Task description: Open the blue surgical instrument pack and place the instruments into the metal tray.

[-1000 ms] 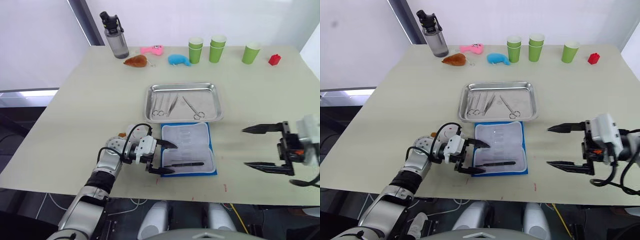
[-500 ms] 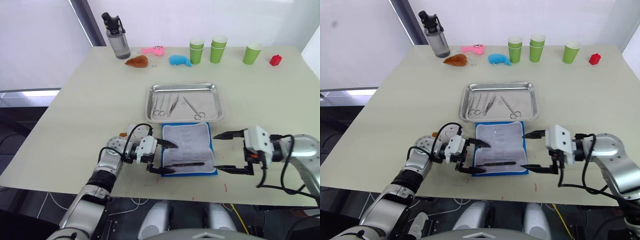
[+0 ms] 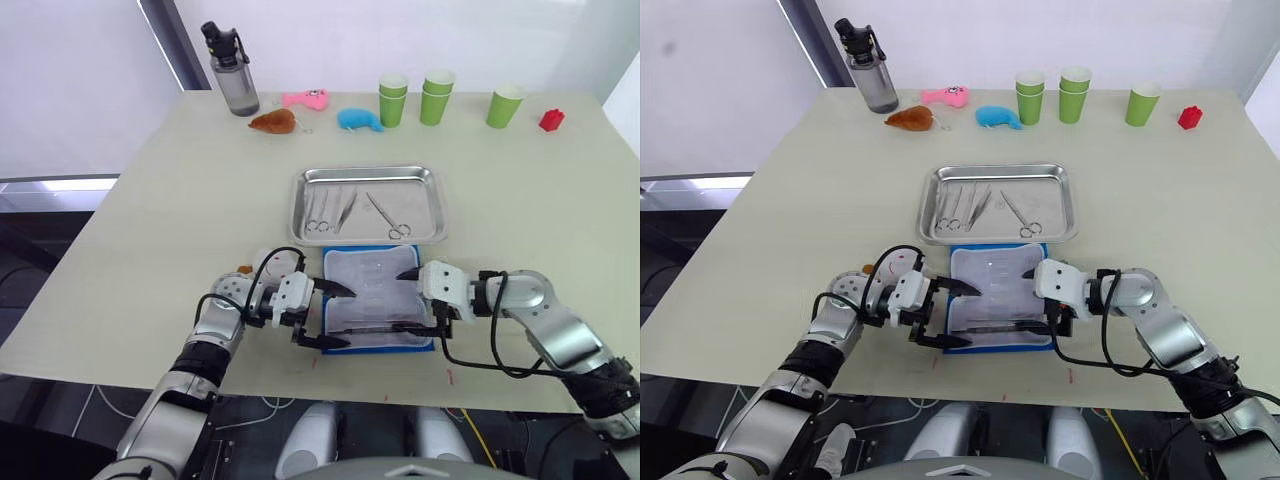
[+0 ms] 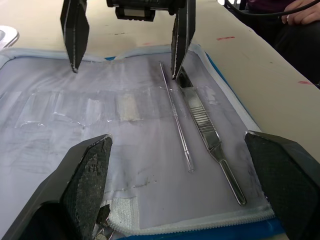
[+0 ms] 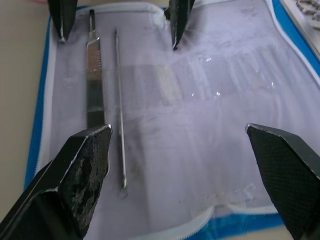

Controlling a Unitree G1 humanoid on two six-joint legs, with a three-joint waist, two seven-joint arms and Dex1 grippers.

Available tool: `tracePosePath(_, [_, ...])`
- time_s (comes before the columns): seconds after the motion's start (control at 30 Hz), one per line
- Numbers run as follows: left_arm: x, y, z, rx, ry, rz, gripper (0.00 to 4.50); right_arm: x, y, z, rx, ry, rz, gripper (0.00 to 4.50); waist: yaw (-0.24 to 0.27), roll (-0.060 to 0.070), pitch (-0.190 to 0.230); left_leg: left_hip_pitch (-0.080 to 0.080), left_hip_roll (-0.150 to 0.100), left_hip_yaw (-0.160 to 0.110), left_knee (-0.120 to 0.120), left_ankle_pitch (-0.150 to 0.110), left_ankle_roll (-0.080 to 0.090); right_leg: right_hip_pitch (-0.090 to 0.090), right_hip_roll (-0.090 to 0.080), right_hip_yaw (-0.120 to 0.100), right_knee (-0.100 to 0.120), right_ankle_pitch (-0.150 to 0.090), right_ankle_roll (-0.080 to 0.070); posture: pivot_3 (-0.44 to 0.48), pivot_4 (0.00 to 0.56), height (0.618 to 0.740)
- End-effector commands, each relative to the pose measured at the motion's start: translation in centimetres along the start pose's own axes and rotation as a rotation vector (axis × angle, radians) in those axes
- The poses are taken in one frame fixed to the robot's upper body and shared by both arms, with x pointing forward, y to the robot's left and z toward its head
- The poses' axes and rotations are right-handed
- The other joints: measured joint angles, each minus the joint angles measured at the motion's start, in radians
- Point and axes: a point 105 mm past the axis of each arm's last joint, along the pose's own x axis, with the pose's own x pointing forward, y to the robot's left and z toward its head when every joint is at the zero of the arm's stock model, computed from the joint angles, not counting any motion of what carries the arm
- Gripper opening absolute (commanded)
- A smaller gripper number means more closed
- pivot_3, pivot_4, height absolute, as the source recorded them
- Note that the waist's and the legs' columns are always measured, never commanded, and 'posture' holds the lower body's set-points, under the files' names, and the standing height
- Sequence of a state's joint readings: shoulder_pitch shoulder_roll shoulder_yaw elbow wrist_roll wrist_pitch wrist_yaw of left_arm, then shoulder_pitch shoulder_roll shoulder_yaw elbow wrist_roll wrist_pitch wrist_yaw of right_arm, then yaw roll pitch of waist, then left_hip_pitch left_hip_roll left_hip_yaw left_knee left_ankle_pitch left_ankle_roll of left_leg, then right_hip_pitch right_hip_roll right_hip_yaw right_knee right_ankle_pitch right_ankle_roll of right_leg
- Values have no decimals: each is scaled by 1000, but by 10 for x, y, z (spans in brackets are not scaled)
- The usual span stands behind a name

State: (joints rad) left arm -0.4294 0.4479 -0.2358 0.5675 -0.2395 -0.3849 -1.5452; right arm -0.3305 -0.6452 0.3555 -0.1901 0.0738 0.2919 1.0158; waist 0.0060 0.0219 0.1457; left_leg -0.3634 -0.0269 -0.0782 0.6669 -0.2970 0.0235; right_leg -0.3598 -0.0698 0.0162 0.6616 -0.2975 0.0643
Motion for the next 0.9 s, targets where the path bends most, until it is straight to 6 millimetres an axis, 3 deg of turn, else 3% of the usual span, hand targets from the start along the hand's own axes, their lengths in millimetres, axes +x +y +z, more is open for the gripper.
tracePosePath(0.03, [3, -24, -30, -139, 81, -57, 4500, 0, -1, -2, -36, 21, 5, 4494, 0, 0, 0, 0, 0, 0, 0, 0, 0, 0, 0, 0, 0, 0, 0, 0, 150, 734])
tracePosePath(0.3, [6, -22, -28, -139, 79, -57, 4500, 2, 8, -19, -58, 111, 81, 4494, -2, -1, -1, 0, -1, 0, 0, 0, 0, 0, 0, 0, 0, 0, 0, 0, 150, 734])
tracePosePath(0.43, [6, -22, -28, -139, 78, -56, 4500, 5, 13, -20, -45, 110, 117, 3257, -3, -2, -2, 0, -1, -1, 0, 0, 0, 0, 0, -1, 0, 0, 0, 0, 150, 734])
tracePosePath(0.67, [6, -23, -29, -140, 78, -53, 4500, 5, 19, -25, -21, 132, 152, 41, -13, -4, -3, 1, -1, -1, 0, 0, 0, 1, 0, 0, 0, 0, 0, 0, 150, 734])
tracePosePath(0.9, [6, -22, -30, -140, 78, -49, 4500, 4, 19, -23, -19, 128, 156, 41, -13, -5, -4, 0, -1, -1, 1, 0, 0, 1, -1, 0, 0, 0, 0, 0, 150, 734])
